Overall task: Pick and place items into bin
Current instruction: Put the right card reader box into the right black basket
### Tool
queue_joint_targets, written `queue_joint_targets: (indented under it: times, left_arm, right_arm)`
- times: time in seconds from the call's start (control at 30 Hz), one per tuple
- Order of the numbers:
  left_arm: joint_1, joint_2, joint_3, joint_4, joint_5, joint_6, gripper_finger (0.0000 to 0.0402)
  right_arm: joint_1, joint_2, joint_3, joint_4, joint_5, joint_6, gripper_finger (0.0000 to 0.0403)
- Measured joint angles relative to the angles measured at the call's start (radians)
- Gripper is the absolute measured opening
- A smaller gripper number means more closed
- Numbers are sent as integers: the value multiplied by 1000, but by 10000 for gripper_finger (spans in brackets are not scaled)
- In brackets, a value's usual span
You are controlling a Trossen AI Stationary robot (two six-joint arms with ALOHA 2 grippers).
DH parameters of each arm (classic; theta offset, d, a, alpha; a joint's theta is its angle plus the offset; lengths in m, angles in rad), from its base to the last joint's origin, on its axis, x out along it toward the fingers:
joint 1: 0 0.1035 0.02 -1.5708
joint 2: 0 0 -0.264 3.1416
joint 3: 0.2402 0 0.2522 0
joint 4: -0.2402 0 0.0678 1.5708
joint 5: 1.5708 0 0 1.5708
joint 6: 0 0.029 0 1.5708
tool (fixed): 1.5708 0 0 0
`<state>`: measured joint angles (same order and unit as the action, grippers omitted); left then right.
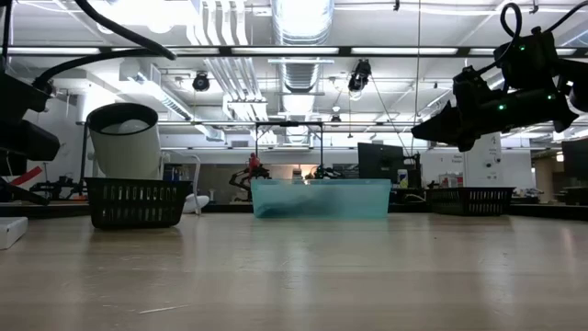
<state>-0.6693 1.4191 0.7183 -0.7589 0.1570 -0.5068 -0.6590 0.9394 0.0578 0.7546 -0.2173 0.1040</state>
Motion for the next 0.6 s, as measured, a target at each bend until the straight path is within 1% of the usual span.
queue_joint_targets:
  times: [0.23,0.33,0.4,0.47,0.53,0.6]
  left_arm:
    - [-22,-1,-29,15,-13,55,157]
    - [-24,-1,-70,89,-49,52,157]
    - [-24,-1,-101,184,-97,50,157]
    - [-19,-1,-118,246,-116,48,157]
    - [-20,-1,-138,283,-139,25,148]
    - [-20,-1,-143,306,-151,-19,130]
  right_arm:
    - [0,0,0,-13,0,0,62]
    - [0,0,0,-18,0,0,59]
    - [0,0,0,-19,0,-1,59]
    - [0,0,0,-19,0,0,60]
    - [0,0,0,-19,0,-3,61]
    - [0,0,0,-19,0,-3,63]
